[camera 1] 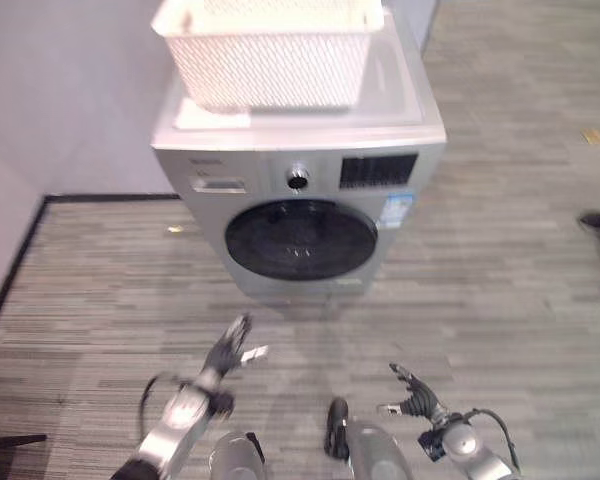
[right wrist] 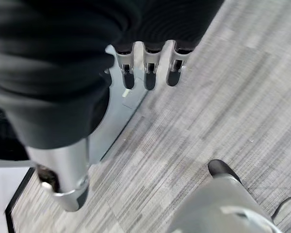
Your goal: Grab the laundry basket,head to the washer,open it,put in the laundry and shut it.
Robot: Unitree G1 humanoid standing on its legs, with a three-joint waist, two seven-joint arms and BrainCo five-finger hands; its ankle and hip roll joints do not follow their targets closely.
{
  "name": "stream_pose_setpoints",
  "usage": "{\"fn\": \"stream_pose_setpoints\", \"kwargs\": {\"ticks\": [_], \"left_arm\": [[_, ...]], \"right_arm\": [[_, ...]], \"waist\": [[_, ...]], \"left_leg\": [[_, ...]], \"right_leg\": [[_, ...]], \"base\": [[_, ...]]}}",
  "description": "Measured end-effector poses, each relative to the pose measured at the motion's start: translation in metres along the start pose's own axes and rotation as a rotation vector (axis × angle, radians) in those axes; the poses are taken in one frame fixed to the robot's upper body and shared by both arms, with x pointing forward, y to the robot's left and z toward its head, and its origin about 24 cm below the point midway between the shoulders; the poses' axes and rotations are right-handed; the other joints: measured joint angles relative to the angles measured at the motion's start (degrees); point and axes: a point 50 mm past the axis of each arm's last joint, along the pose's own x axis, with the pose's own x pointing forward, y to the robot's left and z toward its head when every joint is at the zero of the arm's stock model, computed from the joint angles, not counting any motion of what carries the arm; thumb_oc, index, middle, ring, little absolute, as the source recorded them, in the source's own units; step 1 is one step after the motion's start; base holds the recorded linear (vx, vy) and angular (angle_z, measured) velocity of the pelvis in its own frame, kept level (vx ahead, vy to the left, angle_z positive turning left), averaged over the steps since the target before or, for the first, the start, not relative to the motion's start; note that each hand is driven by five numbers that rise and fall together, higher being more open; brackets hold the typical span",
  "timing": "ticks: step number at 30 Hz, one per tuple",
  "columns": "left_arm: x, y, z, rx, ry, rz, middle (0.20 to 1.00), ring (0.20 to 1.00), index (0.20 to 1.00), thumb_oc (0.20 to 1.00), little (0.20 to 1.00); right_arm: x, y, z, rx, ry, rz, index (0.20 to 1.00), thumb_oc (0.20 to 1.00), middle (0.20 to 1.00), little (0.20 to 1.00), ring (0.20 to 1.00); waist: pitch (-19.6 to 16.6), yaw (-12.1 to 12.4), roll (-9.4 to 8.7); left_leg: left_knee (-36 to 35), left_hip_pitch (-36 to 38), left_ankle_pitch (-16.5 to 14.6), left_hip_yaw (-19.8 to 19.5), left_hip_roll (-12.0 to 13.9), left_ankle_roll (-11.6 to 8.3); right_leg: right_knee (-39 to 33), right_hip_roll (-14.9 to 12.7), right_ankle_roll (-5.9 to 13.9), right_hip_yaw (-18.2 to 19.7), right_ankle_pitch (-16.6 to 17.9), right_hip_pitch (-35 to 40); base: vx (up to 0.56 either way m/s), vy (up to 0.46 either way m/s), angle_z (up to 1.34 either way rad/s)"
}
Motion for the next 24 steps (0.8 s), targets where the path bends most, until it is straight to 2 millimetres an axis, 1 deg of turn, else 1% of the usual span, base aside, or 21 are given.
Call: {"fn": "stream_pose_setpoints", "kwargs": {"ticks": [1,2,3,4,5,6,7,8,9,10,11,12,13,14,15,16,17,20,21,23,24], "left_arm": [[-0.005,0.003,-0.011,-0.034,0.032,0.018,1.000,1.000,1.000,1.000,1.000],[-0.009,0.008,-0.023,-0.065,0.065,0.055,1.000,1.000,1.000,1.000,1.000],[-0.012,0.012,-0.029,-0.069,0.088,0.076,1.000,1.000,1.000,1.000,1.000],[-0.021,0.016,-0.046,-0.087,0.153,0.114,1.000,1.000,1.000,1.000,1.000],[-0.024,0.018,-0.056,-0.088,0.199,0.140,1.000,1.000,1.000,1.000,1.000],[-0.031,0.017,-0.071,-0.117,0.259,0.173,1.000,1.000,1.000,1.000,1.000],[-0.040,0.014,-0.085,-0.105,0.321,0.178,1.000,1.000,1.000,1.000,1.000],[-0.047,0.013,-0.098,-0.108,0.379,0.210,1.000,1.000,1.000,1.000,1.000],[-0.047,0.012,-0.107,-0.116,0.434,0.249,1.000,1.000,1.000,1.000,1.000],[-0.051,0.008,-0.116,-0.133,0.486,0.276,1.000,1.000,1.000,1.000,1.000],[-0.060,0.004,-0.125,-0.124,0.534,0.292,1.000,1.000,1.000,1.000,1.000],[-0.065,0.001,-0.132,-0.127,0.573,0.313,1.000,1.000,1.000,1.000,1.000],[-0.072,-0.002,-0.138,-0.142,0.600,0.341,1.000,1.000,1.000,1.000,1.000],[-0.077,-0.001,-0.142,-0.144,0.622,0.365,1.000,1.000,1.000,1.000,1.000],[-0.078,0.003,-0.141,-0.146,0.616,0.391,1.000,1.000,1.000,1.000,1.000],[-0.078,0.005,-0.140,-0.142,0.612,0.404,1.000,1.000,1.000,1.000,1.000],[-0.077,0.009,-0.139,-0.142,0.606,0.419,1.000,1.000,1.000,1.000,1.000],[-0.070,0.013,-0.131,-0.163,0.559,0.443,1.000,1.000,1.000,1.000,1.000],[-0.058,0.008,-0.124,-0.169,0.522,0.415,1.000,1.000,1.000,1.000,1.000],[-0.052,0.000,-0.121,-0.177,0.505,0.389,1.000,1.000,1.000,1.000,1.000],[-0.051,-0.002,-0.121,-0.171,0.506,0.379,1.000,1.000,1.000,1.000,1.000]], "right_arm": [[0.000,-0.002,-0.004,0.000,0.016,-0.007,1.000,1.000,1.000,1.000,1.000],[-0.002,-0.002,-0.010,0.005,0.041,-0.012,1.000,1.000,1.000,1.000,1.000],[-0.006,0.002,-0.019,0.016,0.079,-0.006,1.000,1.000,1.000,1.000,1.000],[-0.008,0.002,-0.023,0.019,0.093,-0.010,1.000,1.000,1.000,1.000,1.000],[-0.011,0.003,-0.028,0.019,0.110,-0.009,1.000,1.000,1.000,1.000,1.000],[-0.014,0.004,-0.033,0.020,0.127,-0.010,1.000,1.000,1.000,1.000,1.000],[-0.015,0.004,-0.036,0.025,0.141,-0.015,1.000,1.000,1.000,1.000,1.000],[-0.016,0.004,-0.039,0.023,0.152,-0.016,1.000,1.000,1.000,1.000,1.000],[-0.019,0.007,-0.046,0.030,0.186,-0.013,1.000,1.000,1.000,1.000,1.000],[-0.022,0.009,-0.051,0.031,0.206,-0.009,1.000,1.000,1.000,1.000,1.000],[-0.023,0.010,-0.053,0.034,0.211,-0.011,1.000,1.000,1.000,1.000,1.000],[-0.025,0.012,-0.056,0.042,0.231,-0.020,1.000,1.000,1.000,1.000,1.000],[-0.027,0.013,-0.061,0.041,0.252,-0.019,1.000,1.000,1.000,1.000,1.000],[-0.028,0.018,-0.065,0.051,0.276,-0.012,1.000,1.000,1.000,1.000,1.000],[-0.030,0.025,-0.067,0.062,0.289,0.003,1.000,1.000,1.000,1.000,1.000],[-0.030,0.027,-0.066,0.067,0.288,0.009,1.000,1.000,1.000,1.000,1.000],[-0.029,0.032,-0.066,0.081,0.289,0.014,1.000,1.000,1.000,1.000,1.000],[-0.033,0.045,-0.069,0.107,0.315,0.037,1.000,1.000,1.000,1.000,1.000],[-0.038,0.047,-0.075,0.106,0.341,0.041,1.000,1.000,1.000,1.000,1.000],[-0.044,0.044,-0.083,0.095,0.367,0.040,1.000,1.000,1.000,1.000,1.000],[-0.048,0.047,-0.087,0.095,0.391,0.047,1.000,1.000,1.000,1.000,1.000]], "waist": [[-0.3,0.4,0.56],[-0.8,0.6,1.23],[-0.9,0.0,0.48],[-1.2,0.6,0.61],[-1.9,0.8,0.80],[-2.4,1.3,0.42],[-2.6,1.5,0.44],[-3.2,1.5,0.42],[-3.5,1.1,0.43],[-3.9,1.3,0.92],[-4.2,1.5,0.56],[-4.8,1.6,1.02],[-5.1,1.8,1.33],[-5.9,1.7,1.54],[-6.6,1.9,0.38],[-6.7,2.2,0.20],[-7.5,2.3,-1.44],[-7.7,2.3,-1.31],[-7.8,2.2,0.44],[-8.1,2.0,3.06],[-8.2,2.0,3.61]], "left_leg": [[-0.4,-0.3,0.3,-0.9,-0.4,0.79],[-1.2,-0.2,0.3,-2.5,-0.7,0.81],[-4.4,1.3,0.4,-2.2,-0.8,0.97],[-8.6,2.8,0.5,-2.1,-0.5,1.19],[-12.6,4.1,0.5,-2.0,-0.4,1.18],[-16.9,5.2,0.7,-2.1,-0.4,0.99],[-19.9,5.5,2.5,-2.2,0.1,0.93],[-24.3,5.9,3.5,-2.6,0.1,0.25],[-28.3,7.1,5.2,-3.1,-0.2,-0.49],[-29.8,7.7,6.9,-3.2,-0.3,0.30],[-30.3,7.8,8.2,-3.5,-0.3,-0.04],[-31.6,9.5,9.7,-5.2,-1.1,0.02],[-32.0,10.8,12.7,-6.5,-1.7,0.37],[-33.2,12.1,11.6,-6.6,-2.1,0.04],[-34.1,12.6,11.7,-7.0,-2.8,0.06],[-34.1,12.4,11.7,-7.1,-3.2,0.05],[-34.7,12.6,11.6,-7.0,-3.8,-0.03],[-37.7,15.8,11.0,-6.4,-4.0,-0.57],[-38.4,16.2,9.0,-6.3,-3.2,0.44],[-38.7,16.3,4.7,-6.0,-2.0,2.48],[-39.4,16.4,3.8,-6.1,-2.1,2.63]], "right_leg": [[-1.5,-0.3,0.24,-0.9,0.1,1.0],[-3.3,-0.5,0.04,-2.0,0.7,2.5],[-4.9,-0.6,-0.53,-2.7,1.6,4.0],[-5.8,-0.7,-0.57,-3.0,1.7,5.7],[-6.7,-0.7,-0.53,-3.1,1.7,6.6],[-7.1,-0.8,-0.51,-3.0,1.6,7.1],[-8.1,-0.8,-0.47,-3.5,1.9,8.2],[-9.8,-0.7,-0.23,-4.8,3.0,9.7],[-11.3,-0.4,0.31,-5.9,4.0,11.4],[-11.7,-0.3,0.53,-6.1,4.1,12.5],[-12.5,-0.2,1.00,-6.0,3.8,12.9],[-13.6,0.3,1.49,-5.8,4.1,14.5],[-14.6,1.2,2.42,-5.6,4.5,15.7],[-15.9,1.4,3.08,-5.7,4.4,16.8],[-16.5,1.2,4.20,-5.1,4.3,16.7],[-16.8,1.0,4.53,-4.3,4.6,16.5],[-18.5,0.2,4.97,-3.9,5.5,17.2],[-18.7,0.1,5.78,-4.1,5.5,19.2],[-18.7,1.3,5.83,-4.7,5.5,19.6],[-18.7,2.6,6.07,-5.3,5.7,19.7],[-18.7,2.5,6.26,-5.7,5.8,20.0]], "base": [[0.04,0.078,0.43],[0.10,0.149,0.39],[0.06,0.088,0.38],[0.08,0.132,0.32],[0.03,0.066,0.17],[0.01,0.116,0.05],[-0.01,0.074,0.05],[0.02,0.103,0.25],[0.05,0.073,0.26],[0.06,0.092,0.19],[0.05,0.060,-0.02],[0.06,0.052,-0.10],[0.04,0.034,0.04],[0.04,0.031,0.02],[0.08,0.045,0.04],[0.08,0.044,-0.08],[0.09,0.039,-0.04],[0.06,0.086,0.13],[0.02,0.121,0.22],[0.01,0.097,0.23],[0.00,0.084,0.19]]}}
